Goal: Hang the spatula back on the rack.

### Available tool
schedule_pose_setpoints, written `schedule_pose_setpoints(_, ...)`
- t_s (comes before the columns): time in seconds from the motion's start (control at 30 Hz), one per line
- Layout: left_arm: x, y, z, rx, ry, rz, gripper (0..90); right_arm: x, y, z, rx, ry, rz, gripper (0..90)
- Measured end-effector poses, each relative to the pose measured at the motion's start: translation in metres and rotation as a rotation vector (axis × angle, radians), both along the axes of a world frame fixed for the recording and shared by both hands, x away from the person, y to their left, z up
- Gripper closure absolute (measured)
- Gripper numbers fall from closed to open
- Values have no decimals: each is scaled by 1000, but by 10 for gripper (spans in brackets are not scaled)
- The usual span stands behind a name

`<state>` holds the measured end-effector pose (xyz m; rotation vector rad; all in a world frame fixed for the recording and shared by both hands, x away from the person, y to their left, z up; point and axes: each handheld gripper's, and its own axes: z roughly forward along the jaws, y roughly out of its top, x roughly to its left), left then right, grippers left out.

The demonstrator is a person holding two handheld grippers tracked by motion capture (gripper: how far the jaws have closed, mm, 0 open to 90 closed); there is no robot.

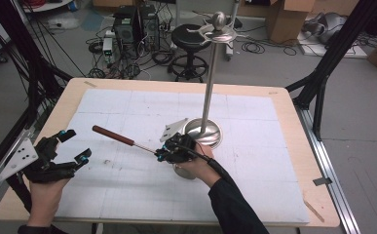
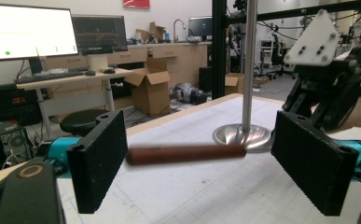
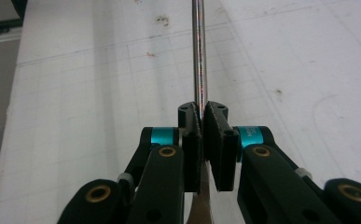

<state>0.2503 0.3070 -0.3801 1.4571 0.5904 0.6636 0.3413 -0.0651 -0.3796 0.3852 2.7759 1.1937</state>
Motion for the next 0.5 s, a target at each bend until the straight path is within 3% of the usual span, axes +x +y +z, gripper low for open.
schedule_pose_setpoints(0.5,8,-7,-9,23,42,-19,170,-11,-80,32,155,-60,-37,853)
